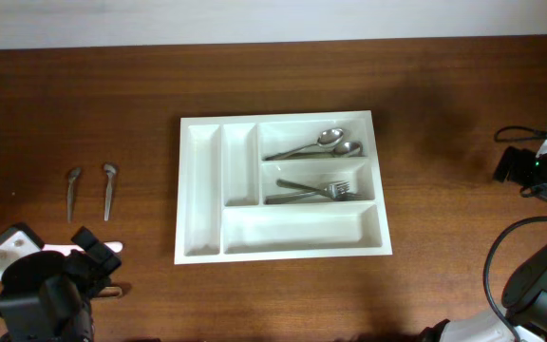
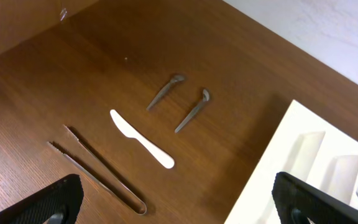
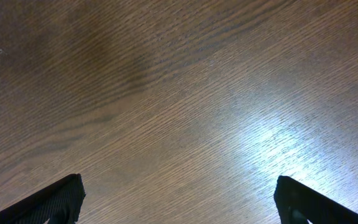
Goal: Pack container
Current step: 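Move the left gripper toward the white knife and tongs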
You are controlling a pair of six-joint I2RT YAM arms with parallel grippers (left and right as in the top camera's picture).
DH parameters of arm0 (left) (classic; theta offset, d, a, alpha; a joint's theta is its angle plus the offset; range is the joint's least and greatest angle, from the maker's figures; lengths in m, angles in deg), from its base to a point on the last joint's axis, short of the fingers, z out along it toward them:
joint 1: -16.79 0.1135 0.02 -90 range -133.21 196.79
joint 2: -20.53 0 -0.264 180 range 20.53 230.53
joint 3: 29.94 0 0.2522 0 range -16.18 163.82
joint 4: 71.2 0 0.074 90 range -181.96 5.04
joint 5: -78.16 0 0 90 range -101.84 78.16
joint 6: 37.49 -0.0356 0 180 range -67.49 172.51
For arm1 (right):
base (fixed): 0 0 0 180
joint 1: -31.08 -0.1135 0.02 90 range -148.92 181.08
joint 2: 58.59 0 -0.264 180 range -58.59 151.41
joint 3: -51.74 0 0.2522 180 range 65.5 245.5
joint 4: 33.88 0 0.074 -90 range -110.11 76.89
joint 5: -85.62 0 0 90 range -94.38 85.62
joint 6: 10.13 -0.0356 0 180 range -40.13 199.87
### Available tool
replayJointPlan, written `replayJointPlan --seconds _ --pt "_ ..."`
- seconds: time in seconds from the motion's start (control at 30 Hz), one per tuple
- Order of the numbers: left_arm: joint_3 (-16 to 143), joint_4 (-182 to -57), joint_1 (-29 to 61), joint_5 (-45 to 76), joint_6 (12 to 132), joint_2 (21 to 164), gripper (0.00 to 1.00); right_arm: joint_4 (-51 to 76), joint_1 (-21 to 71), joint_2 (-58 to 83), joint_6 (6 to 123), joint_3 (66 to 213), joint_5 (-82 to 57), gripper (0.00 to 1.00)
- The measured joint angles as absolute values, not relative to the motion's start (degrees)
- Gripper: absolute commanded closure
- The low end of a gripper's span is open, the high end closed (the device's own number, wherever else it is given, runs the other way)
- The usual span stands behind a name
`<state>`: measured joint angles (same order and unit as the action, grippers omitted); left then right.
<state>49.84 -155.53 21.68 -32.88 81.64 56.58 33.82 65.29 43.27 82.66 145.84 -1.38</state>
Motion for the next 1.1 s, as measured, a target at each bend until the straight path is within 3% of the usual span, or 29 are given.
replayJointPlan --seconds 0.13,0.33,0.47,0.73,1.1 --pt "49.84 -158.41 21.68 -34.04 83.67 56.58 0.01 33.82 65.29 43.27 82.66 145.84 -1.38 0.01" --pt "50.06 -167.77 24.06 -41.01 103.91 58.62 0.01 33.82 65.29 43.27 82.66 145.84 -1.38 0.01" --pt "50.11 -168.82 27.01 -42.82 110.71 64.02 0.01 33.82 65.29 43.27 82.66 145.84 -1.38 0.01" --pt "50.11 -168.12 28.39 -42.50 114.55 73.46 0.01 33.82 65.29 43.27 82.66 145.84 -1.38 0.01" --pt "49.54 -166.48 41.44 -37.03 115.67 84.52 0.01 33.82 65.29 43.27 82.63 145.84 -1.38 0.01"
